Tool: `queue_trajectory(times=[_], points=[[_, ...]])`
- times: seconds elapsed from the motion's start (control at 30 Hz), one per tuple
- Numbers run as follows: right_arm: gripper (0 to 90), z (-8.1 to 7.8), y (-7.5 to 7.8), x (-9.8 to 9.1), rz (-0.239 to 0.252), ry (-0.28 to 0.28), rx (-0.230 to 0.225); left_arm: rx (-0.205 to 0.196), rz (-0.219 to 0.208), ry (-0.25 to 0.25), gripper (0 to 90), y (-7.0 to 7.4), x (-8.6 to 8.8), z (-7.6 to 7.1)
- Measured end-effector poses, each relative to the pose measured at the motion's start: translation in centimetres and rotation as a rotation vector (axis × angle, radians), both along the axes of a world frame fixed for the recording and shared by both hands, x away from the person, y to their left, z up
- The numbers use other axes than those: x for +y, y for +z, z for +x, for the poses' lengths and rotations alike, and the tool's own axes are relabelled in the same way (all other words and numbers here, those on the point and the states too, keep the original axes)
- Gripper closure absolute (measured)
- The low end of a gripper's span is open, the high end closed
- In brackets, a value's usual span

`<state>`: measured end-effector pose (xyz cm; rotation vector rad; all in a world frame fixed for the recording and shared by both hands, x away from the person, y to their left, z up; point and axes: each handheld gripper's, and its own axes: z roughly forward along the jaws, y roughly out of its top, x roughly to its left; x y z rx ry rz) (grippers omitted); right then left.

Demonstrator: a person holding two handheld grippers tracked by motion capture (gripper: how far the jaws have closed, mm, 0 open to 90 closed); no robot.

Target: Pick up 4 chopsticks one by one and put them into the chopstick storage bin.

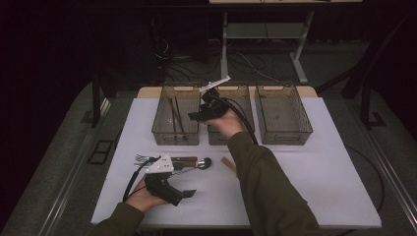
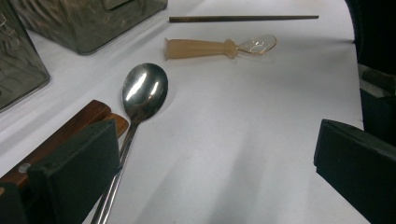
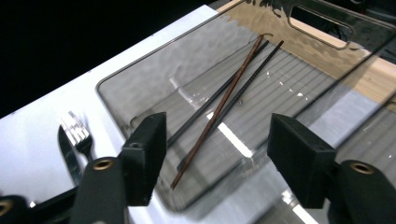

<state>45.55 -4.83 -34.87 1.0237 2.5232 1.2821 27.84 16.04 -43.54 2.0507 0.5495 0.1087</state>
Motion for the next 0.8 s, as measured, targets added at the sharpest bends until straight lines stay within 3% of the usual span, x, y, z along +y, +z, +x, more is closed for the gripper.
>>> queue_trajectory(times=[0.17, 0.43, 0.8], points=[[32.4, -1.7, 0.4, -2.1, 0.01, 0.032, -0.014, -0.003, 0.014, -0.007, 0.0, 0.0, 0.0, 0.0], [31.6, -4.3, 0.9, -5.7, 0.048, 0.059, -0.042, 0.012, 0.002, 0.012, 0.0, -0.2, 0.1, -0.1], [31.6, -7.3, 0.3, -10.3, 0.023, 0.062, -0.064, 0.012, -0.008, 0.037, 0.0, -0.3, 0.3, -0.2]])
